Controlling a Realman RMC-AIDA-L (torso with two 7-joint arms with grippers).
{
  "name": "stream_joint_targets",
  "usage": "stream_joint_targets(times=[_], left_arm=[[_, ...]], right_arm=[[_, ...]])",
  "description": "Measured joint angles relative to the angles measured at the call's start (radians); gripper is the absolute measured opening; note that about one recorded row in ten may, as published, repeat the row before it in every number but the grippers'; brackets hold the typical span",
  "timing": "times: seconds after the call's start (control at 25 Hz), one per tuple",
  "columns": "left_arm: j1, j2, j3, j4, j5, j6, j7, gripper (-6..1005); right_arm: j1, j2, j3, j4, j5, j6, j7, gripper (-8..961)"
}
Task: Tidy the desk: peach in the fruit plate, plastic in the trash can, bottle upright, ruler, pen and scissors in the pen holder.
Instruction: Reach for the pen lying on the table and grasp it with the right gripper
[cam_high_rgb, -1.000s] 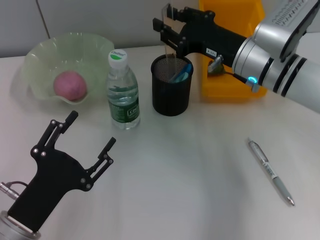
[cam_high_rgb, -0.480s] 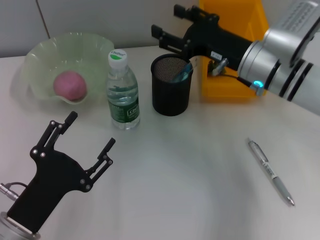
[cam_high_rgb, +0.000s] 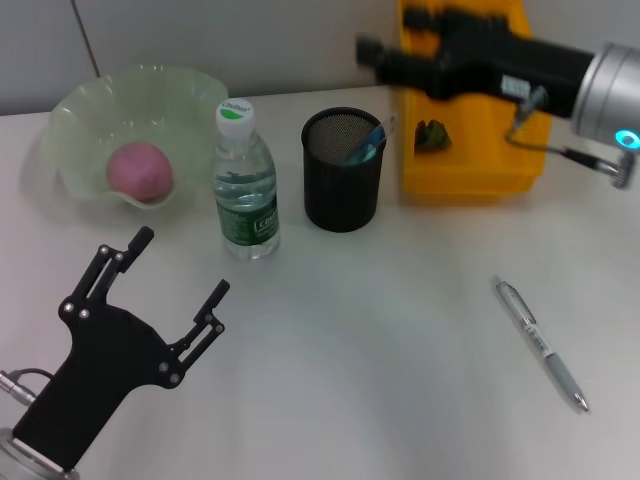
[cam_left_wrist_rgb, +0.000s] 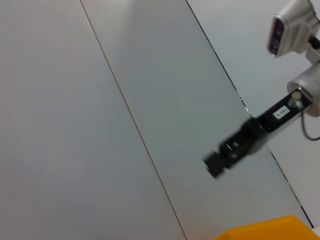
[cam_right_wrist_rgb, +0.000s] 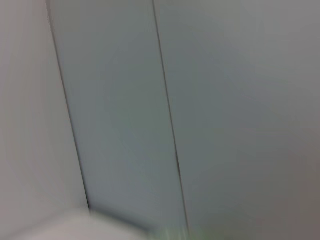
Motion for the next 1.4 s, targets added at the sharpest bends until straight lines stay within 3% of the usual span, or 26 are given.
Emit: stream_joint_targets(times=[0.12,0.2,0.24,0.36,0.4,0.44,0.6,0.8,0.96,1.4], left_arm=[[-0.002,0.0,0.0,-0.002,0.001,-0.001,0.0,783],[-0.004,-0.001,0.0,-0.004,0.003,-0.001,0.0,783],[-0.004,-0.001,0.0,-0.004,0.003,-0.001,0.0,783],[-0.007,-0.001,0.0,-0.004,0.004,-0.001,0.0,783],[-0.007,-0.001,0.001,-0.004,0.005,-0.001,0.0,783],[-0.007,-0.001,0.001,-0.004,0.006,-0.001,0.0,783],[-0.008,-0.001,0.003,-0.004,0.007,-0.001,0.0,783],[-0.008,0.0,0.003,-0.004,0.009,-0.005,0.0,783],[-0.009,0.0,0.003,-0.005,0.012,-0.005,0.0,783],[-0.015,0.0,0.009,-0.016,0.021,-0.007,0.0,783]], right_arm=[[-0.009,0.001,0.004,-0.18,-0.395,-0.092,0.375,771],[0.004,0.001,-0.002,-0.315,-0.697,-0.251,0.668,770],[0.004,0.001,-0.002,-0.315,-0.697,-0.251,0.668,769],[0.029,0.0,0.001,-0.407,-0.843,-0.417,0.803,768],[0.057,-0.002,0.033,-0.444,-0.883,-0.546,0.854,769],[0.057,-0.002,0.033,-0.444,-0.883,-0.546,0.854,771],[0.094,-0.003,0.134,-0.495,-0.906,-0.749,0.934,776],[0.117,-0.004,0.171,-0.492,-0.97,-0.851,1.017,783],[0.13,-0.002,0.16,-0.462,-1.055,-0.862,1.059,803],[0.225,0.0,0.121,-0.203,-1.192,-0.793,1.084,817]])
